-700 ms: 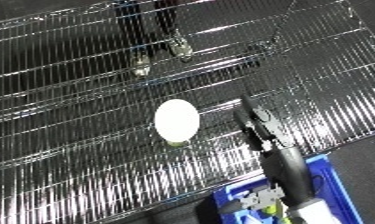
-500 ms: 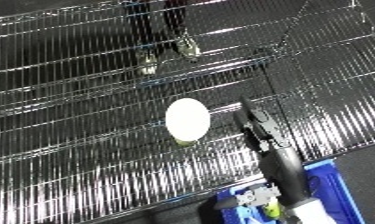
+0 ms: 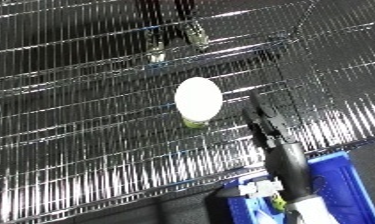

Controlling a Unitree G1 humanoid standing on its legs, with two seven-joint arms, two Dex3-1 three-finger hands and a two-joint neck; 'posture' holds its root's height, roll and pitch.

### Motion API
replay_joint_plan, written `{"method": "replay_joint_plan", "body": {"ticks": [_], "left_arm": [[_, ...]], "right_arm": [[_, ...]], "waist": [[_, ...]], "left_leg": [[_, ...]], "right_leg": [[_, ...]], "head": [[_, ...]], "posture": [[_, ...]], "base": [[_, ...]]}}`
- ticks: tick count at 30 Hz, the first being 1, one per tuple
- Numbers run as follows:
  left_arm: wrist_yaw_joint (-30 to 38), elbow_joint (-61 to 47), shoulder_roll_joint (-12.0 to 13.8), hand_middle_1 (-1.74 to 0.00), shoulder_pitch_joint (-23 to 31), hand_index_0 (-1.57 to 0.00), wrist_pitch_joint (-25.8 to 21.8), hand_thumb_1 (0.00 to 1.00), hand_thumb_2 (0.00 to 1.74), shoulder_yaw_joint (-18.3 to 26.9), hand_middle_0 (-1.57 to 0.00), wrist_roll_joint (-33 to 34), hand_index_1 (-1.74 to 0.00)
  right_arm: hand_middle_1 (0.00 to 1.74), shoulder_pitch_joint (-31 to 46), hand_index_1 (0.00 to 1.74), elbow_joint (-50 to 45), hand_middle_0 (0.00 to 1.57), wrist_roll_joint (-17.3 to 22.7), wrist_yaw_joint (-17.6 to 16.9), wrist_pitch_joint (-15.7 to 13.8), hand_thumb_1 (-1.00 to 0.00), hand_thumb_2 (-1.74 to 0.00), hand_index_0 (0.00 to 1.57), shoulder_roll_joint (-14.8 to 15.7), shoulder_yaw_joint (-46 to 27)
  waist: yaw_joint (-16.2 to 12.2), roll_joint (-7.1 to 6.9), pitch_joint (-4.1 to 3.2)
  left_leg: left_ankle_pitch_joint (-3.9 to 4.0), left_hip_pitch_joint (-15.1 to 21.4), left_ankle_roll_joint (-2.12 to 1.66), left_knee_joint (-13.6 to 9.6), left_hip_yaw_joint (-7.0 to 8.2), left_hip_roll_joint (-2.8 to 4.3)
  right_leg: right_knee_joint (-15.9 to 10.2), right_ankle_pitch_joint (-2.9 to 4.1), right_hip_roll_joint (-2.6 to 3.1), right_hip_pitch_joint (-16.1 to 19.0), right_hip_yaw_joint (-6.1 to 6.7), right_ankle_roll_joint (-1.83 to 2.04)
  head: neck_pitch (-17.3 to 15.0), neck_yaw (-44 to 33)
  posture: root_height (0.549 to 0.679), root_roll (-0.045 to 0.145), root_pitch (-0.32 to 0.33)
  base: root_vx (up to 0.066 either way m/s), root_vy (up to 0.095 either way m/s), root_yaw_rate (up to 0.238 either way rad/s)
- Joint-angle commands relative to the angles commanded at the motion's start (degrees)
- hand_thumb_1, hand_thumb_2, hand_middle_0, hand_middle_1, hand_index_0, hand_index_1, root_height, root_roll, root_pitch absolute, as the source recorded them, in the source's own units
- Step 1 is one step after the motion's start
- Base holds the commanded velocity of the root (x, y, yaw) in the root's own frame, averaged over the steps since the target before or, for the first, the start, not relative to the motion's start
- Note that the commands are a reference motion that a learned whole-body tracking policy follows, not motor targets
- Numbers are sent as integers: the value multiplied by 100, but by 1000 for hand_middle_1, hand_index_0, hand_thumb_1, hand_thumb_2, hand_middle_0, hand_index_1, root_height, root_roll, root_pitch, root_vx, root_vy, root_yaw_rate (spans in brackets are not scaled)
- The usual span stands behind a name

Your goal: Pick up the object and place it into the box

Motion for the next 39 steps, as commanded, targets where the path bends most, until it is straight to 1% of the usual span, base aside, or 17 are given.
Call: {"method": "replay_joint_plan", "body": {"ticks": [3,6,9,16,22,26,32,39], "left_arm": [[38,-52,-6,-1740,-11,-1570,4,1000,1740,-36,-1570,6,-1740],[75,-82,-9,-1740,-20,-1570,1,1000,1740,-66,-1570,-1,-1740],[96,-98,-7,-1740,-26,-1570,-19,1000,1740,-93,-1570,-13,-1740],[69,-116,15,-1740,-29,-1570,-37,1000,1740,-104,-1570,-47,-1740],[28,-157,45,-1740,-40,-1570,-11,1000,1740,-133,-1570,-85,-1740],[41,-196,59,-1740,-67,-1570,10,1000,1740,-187,-1570,-102,-1740],[55,-171,93,-1740,-163,-1570,11,1000,1740,-267,-1570,-159,-1740],[72,-156,120,-1740,-215,-1570,-35,1000,1740,-358,-1570,-248,-1740]], "right_arm": [[0,-34,0,14,0,10,-89,-80,0,0,0,-34,-28],[0,-84,0,41,0,15,-137,-139,0,0,0,-67,-56],[0,-160,0,61,0,-4,-150,-171,0,0,0,-100,-68],[0,-420,0,189,0,43,-133,-216,0,0,0,-204,-102],[0,-666,0,354,0,109,-105,-209,0,0,0,-292,-86],[0,-854,0,493,0,160,-67,-193,0,0,0,-329,-27],[0,-1205,0,838,0,296,-15,-223,0,0,0,-356,106],[0,-1587,0,1215,0,386,10,-265,0,0,0,-352,247]], "waist": [[2,30,0],[2,60,0],[11,84,0],[59,122,0],[106,172,0],[142,204,0],[205,258,0],[271,331,0]], "left_leg": [[-75,-220,27,183,20,-9],[-133,-386,48,320,38,-13],[-173,-507,61,412,56,-11],[-240,-669,78,547,72,-1],[-264,-809,89,624,78,-20],[-270,-896,93,667,75,-23],[-265,-1021,94,715,58,-43],[-242,-1162,95,729,40,-57]], "right_leg": [[177,-46,17,-235,19,-2],[309,-80,32,-414,38,-3],[392,-98,37,-543,47,-5],[515,-123,16,-717,47,-4],[573,-121,7,-864,54,-14],[608,-118,-5,-951,54,-19],[629,-102,-16,-1064,55,-30],[667,-115,-9,-1194,59,-57]], "head": [[105,47],[204,72],[324,129],[543,295],[635,442],[637,500],[559,677],[537,810]], "posture": [[601,30,179],[596,29,192],[593,28,203],[589,24,217],[586,23,230],[584,22,237],[583,23,249],[580,23,264]], "base": [[-4,18,9],[9,26,-3],[12,24,-1],[20,14,5],[19,10,16],[18,6,18],[18,-1,28],[13,3,28]]}}
